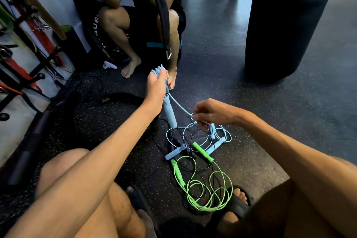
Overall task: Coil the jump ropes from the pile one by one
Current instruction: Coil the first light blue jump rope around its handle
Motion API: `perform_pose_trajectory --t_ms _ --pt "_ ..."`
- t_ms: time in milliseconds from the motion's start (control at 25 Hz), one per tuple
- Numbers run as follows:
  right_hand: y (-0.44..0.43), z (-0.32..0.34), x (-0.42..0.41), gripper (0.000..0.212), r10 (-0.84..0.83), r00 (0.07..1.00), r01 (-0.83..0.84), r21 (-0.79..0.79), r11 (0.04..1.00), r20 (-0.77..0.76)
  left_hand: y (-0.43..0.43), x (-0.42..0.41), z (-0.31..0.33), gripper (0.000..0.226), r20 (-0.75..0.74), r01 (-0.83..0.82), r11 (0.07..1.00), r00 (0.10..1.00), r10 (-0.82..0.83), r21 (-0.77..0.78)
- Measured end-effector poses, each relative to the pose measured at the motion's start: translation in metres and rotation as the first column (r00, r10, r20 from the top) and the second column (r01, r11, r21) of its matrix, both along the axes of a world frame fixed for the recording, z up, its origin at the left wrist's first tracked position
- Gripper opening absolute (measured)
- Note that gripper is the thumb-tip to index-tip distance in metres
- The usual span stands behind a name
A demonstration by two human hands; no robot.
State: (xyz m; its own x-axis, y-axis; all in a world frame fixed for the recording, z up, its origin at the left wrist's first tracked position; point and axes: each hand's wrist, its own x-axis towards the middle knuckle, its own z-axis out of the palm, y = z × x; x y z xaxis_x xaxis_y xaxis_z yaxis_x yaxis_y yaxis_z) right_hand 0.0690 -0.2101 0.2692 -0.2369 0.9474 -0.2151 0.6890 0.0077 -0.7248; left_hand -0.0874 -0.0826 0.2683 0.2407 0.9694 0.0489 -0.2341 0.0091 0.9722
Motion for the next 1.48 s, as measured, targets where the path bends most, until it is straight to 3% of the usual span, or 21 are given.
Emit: perform_pose_trajectory --t_ms 80,160,240,320,480,640,720,840,920,1000,1080,1320,1480 --pt "0.001 0.007 -0.005 0.016 0.014 1.0 -0.012 0.113 0.994 -0.019 -0.005 0.0 -0.002 0.02 -0.302 0.047 0.973 0.953 0.024 0.227" --pt "0.001 0.013 -0.008 0.017 -0.026 0.993 0.046 0.181 0.982 -0.111 -0.014 0.001 0.001 0.011 -0.521 0.188 0.933 0.854 0.0 0.308" --pt "0.002 0.017 -0.006 0.019 -0.08 0.978 0.124 0.23 0.965 -0.192 -0.019 0.002 0.001 0.013 -0.677 0.346 0.896 0.732 -0.072 0.278" --pt "0.002 0.02 -0.003 0.017 -0.151 0.953 0.22 0.256 0.941 -0.264 -0.02 0.002 -0.004 0.024 -0.744 0.491 0.851 0.636 -0.205 0.185" --pt "0.005 0.026 0.001 0.01 -0.276 0.838 0.428 0.255 0.867 -0.47 -0.028 0.002 0.001 0.049 -0.615 0.633 0.773 0.592 -0.521 -0.046" --pt "0.006 0.024 0.007 0.015 -0.32 0.828 0.47 0.258 0.844 -0.46 -0.037 0.001 0.019 0.059 -0.5 0.703 0.683 0.527 -0.687 -0.197" --pt "0.009 0.022 0.009 0.013 -0.359 0.818 0.493 0.227 0.84 -0.449 -0.039 0.001 0.023 0.05 -0.459 0.709 0.682 0.554 -0.695 -0.178" --pt "0.015 0.018 0.011 0.019 -0.423 0.792 0.517 0.116 0.848 -0.44 -0.035 -0.001 0.026 0.041 -0.21 0.711 0.683 0.651 -0.729 -0.169" --pt "0.016 0.01 0.016 0.02 -0.427 0.848 0.449 -0.001 0.893 -0.313 -0.029 -0.004 0.027 0.04 -0.032 0.696 0.69 0.699 -0.714 -0.198" --pt "0.012 0.001 0.02 0.016 -0.354 0.927 0.341 -0.114 0.933 -0.125 -0.022 -0.008 0.028 0.039 0.112 0.68 0.7 0.73 -0.675 -0.218" --pt "0.006 -0.003 0.021 0.013 -0.283 0.958 0.273 -0.176 0.946 -0.035 -0.018 -0.011 0.027 0.038 0.236 0.67 0.709 0.742 -0.628 -0.222" --pt "0.003 -0.005 0.024 0.015 -0.273 0.942 0.223 -0.242 0.944 -0.197 -0.012 -0.011 0.026 0.036 0.444 0.592 0.767 0.773 -0.452 -0.249" --pt "0.003 -0.003 0.017 0.028 -0.29 0.91 0.193 -0.316 0.929 -0.298 -0.011 -0.007 0.027 0.03 0.474 0.469 0.831 0.829 -0.296 -0.3"
